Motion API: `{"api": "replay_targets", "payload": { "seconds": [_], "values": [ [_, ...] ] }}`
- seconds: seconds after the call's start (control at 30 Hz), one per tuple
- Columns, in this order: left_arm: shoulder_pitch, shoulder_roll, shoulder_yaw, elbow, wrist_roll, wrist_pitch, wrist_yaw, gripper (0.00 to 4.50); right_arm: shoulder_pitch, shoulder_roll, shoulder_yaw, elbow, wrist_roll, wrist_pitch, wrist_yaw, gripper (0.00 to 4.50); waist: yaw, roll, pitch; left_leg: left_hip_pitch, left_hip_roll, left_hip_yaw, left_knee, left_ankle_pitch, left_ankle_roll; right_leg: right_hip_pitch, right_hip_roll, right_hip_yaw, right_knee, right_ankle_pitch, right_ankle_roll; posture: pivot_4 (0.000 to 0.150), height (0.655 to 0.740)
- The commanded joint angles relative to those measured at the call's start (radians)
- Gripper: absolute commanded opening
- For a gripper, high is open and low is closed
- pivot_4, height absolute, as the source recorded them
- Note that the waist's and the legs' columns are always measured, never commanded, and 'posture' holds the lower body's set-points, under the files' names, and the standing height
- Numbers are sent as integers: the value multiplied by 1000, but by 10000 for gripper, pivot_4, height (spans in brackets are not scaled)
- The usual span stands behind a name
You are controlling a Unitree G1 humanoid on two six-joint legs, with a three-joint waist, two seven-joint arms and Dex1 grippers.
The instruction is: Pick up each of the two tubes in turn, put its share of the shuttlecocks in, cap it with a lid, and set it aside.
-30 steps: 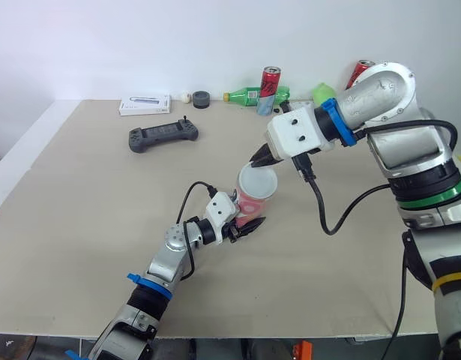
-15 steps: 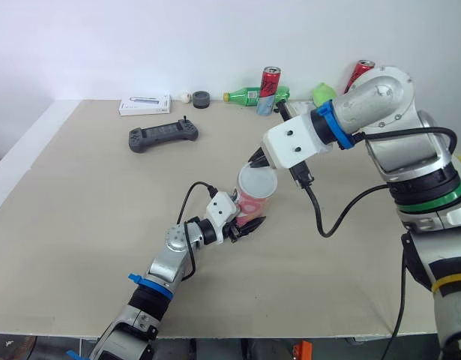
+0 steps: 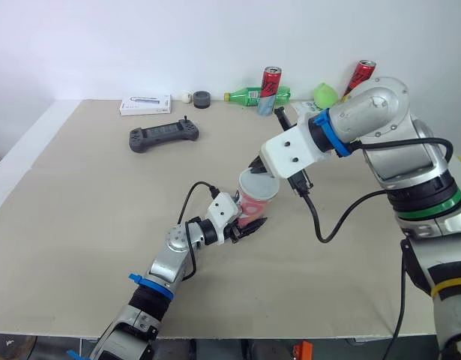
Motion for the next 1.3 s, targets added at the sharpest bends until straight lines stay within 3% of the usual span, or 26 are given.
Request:
{"api": "replay_targets", "payload": {
  "seconds": [0.03, 0.47, 0.93, 1.3],
  "values": [
    [14, 2, -13, 47, 17, 28, 2, 25123, 9, -8, 5, -28, 5, -15, 19, 379, 0, 0, 0, 0, 0, 0, 0, 0, 0, 0, 0, 0, 0, 0, 0, 1500, 7400],
    [11, 5, -10, 51, 19, 28, -1, 25123, -63, -8, -34, 13, -4, -17, -23, 379, 0, 0, 0, 0, 1, 1, 0, 0, 0, -1, 0, 0, 0, 0, 0, 1500, 7400],
    [4, 6, -11, 60, 21, 26, -9, 25123, -31, -56, -18, -116, 29, 19, 29, 379, 0, 0, 0, 0, 1, 0, 0, 0, 0, -1, 0, 0, 0, 0, 0, 1500, 7400],
    [9, 4, -14, 56, 22, 29, -9, 25123, -103, -14, -36, -1, 23, 20, -8, 379, -1, 0, 0, 0, 1, 1, 0, 0, 0, -1, 0, 0, 0, -1, -2, 1500, 7400]
  ]
}}
